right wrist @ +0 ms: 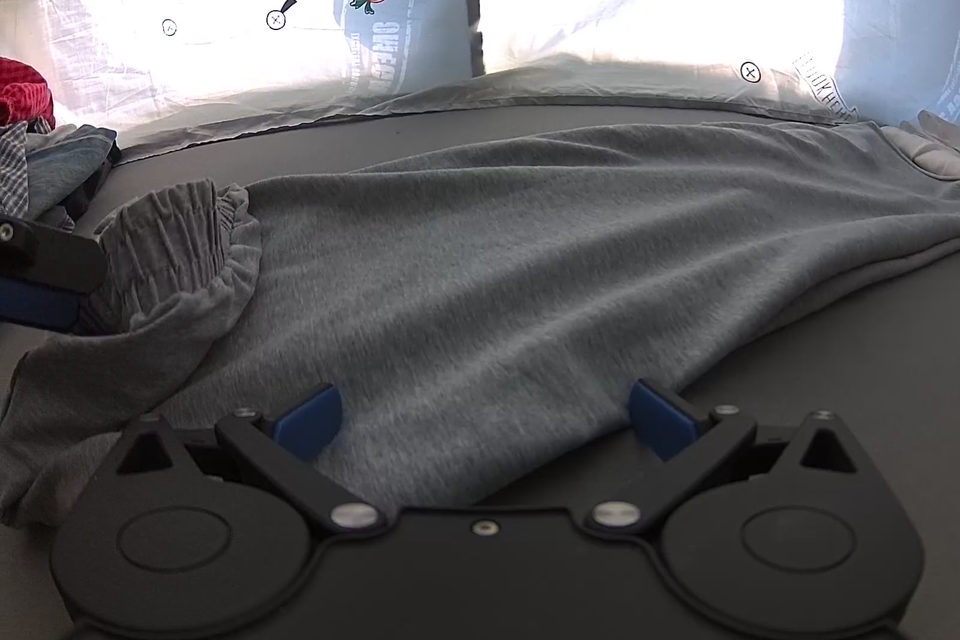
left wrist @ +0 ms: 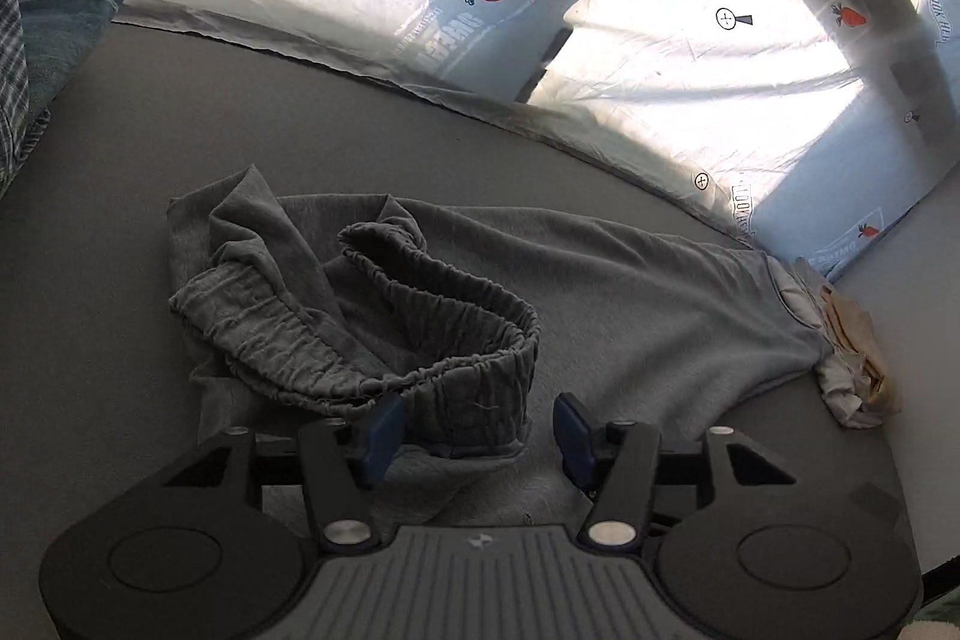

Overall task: Fold clothes
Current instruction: 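Lift waistband with left gripper and fold it over toward the sweatpants legs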

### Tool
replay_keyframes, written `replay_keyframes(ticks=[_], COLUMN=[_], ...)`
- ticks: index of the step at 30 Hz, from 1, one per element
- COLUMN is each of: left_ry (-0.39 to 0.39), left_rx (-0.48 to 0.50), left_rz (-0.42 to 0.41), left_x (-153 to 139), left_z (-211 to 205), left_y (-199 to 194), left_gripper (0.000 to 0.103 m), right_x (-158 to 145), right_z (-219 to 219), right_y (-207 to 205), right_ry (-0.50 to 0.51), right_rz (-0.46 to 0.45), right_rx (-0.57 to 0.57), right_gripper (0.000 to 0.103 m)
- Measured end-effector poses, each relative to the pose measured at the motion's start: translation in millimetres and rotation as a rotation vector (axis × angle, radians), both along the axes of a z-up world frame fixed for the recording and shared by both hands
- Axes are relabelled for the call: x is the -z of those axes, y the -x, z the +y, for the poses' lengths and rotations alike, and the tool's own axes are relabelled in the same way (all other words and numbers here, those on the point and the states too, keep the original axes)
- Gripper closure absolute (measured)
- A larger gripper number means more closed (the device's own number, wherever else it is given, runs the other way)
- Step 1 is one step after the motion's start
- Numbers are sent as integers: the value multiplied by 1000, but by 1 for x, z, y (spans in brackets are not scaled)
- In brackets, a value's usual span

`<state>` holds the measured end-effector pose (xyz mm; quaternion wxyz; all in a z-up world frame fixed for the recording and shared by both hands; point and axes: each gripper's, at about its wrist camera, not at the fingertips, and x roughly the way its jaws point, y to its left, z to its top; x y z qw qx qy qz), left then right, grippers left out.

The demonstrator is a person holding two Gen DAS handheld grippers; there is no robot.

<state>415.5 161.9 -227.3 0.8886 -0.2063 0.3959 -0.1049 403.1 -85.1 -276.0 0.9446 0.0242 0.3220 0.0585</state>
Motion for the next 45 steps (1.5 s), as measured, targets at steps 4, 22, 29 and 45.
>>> replay_keyframes(ticks=[4, 22, 29, 45], left_ry=[10, 117, 196, 163], left_rx=[-166, -213, -57, -193], left_rz=[9, 39, -35, 7], left_x=[-4, 31, 31, 20], left_z=[40, 64, 32, 73], left_y=[15, -30, -61, -14], left_gripper=[40, 62, 95, 55], right_x=[-3, -2, 1, -63], right_z=[1, -38, -40, -2], right_y=[-2, 7, 13, -9], right_ry=[19, 79, 69, 81], right_rz=[32, 87, 30, 78], right_rx=[-28, 85, 82, -11], right_gripper=[0, 0, 0, 15])
